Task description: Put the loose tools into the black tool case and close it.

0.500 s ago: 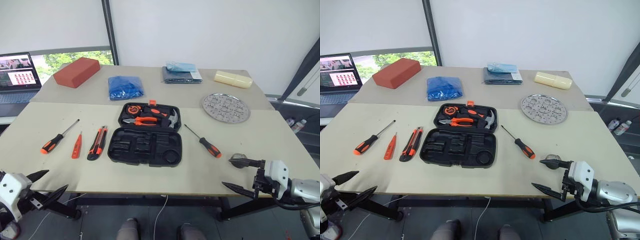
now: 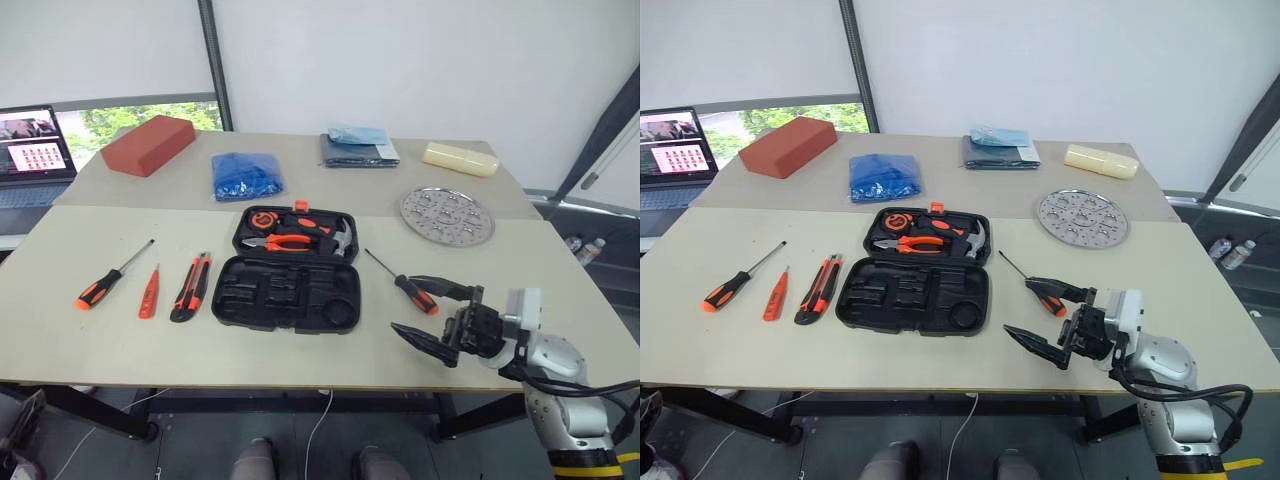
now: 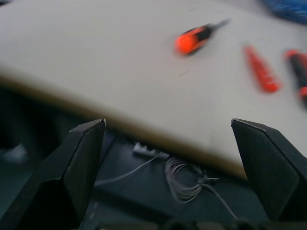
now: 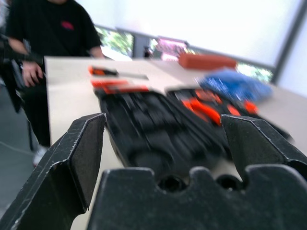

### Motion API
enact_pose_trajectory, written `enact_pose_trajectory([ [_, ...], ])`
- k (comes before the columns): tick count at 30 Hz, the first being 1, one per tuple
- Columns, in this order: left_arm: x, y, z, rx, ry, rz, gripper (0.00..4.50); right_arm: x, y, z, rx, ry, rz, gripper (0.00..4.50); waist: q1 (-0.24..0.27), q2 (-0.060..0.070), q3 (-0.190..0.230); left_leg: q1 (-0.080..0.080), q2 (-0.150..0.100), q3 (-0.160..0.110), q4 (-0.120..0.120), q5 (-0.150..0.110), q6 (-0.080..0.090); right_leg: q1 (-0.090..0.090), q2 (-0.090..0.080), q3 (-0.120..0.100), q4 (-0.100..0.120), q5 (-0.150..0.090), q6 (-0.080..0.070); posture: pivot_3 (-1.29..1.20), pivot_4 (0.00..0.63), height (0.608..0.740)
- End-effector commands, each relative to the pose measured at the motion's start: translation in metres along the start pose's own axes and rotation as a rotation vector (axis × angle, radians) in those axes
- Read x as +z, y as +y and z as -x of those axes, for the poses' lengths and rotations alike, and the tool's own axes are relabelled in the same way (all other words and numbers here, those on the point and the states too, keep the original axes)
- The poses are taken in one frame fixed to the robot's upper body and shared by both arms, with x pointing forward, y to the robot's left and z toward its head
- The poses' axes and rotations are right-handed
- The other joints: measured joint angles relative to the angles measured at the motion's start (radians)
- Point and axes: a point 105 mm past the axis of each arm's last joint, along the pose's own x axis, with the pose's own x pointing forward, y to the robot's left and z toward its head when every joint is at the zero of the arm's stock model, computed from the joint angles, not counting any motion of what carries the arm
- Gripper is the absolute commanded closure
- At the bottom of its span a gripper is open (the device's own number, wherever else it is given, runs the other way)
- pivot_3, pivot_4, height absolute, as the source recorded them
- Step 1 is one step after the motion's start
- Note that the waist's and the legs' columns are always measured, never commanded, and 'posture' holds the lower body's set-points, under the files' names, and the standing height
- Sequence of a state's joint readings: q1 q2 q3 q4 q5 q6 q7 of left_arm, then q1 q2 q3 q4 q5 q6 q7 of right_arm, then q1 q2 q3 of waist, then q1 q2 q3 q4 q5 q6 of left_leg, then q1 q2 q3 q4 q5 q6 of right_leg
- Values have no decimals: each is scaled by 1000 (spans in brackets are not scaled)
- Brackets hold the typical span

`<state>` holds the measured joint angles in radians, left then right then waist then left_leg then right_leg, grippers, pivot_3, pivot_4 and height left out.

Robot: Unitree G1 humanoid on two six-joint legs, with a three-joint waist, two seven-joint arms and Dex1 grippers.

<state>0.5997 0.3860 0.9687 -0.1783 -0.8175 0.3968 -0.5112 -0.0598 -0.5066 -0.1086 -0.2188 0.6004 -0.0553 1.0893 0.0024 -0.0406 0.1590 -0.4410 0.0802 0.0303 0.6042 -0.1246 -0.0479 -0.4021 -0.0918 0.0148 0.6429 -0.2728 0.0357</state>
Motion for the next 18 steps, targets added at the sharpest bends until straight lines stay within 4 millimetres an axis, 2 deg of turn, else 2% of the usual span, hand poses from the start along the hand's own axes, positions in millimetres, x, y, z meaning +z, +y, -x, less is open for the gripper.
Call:
enact_pose_trajectory([
  [1, 32, -11, -14, -48, -61, -34, 0, 10, 0, -5, -16, -18, 39, 67, 8, 0, 0, 0, 0, 0, 1, 0, 0, 0, -1, 0, -1, 0, 0, 0, 150, 740],
  [6, 58, -39, -57, -187, 23, -123, 0, 11, -3, -11, -22, -23, 51, 67, 11, 2, 0, -3, 2, 0, 1, -1, -1, -1, -1, -3, -2, 2, -3, 0, 150, 740],
  [10, 77, -50, -108, -237, 111, -201, 0, 12, -5, -20, -22, -41, 58, 67, 2, 4, -1, -3, 3, 3, 1, -1, -1, -2, -2, -3, -3, 3, -4, 0, 150, 740],
  [14, 80, -51, -162, -191, 197, -262, 0, 13, -3, -26, -21, -50, 57, 67, 4, 0, -3, -2, 4, 3, 0, 0, -1, -4, 0, -4, -1, 6, -3, 0, 150, 740],
  [18, 70, -57, -188, -199, 272, -295, 0, 13, -2, -24, -27, -40, 63, 67, 6, -1, -4, -5, 3, 4, -4, 1, 0, -3, 1, -4, -1, 12, -1, 0, 150, 740],
])
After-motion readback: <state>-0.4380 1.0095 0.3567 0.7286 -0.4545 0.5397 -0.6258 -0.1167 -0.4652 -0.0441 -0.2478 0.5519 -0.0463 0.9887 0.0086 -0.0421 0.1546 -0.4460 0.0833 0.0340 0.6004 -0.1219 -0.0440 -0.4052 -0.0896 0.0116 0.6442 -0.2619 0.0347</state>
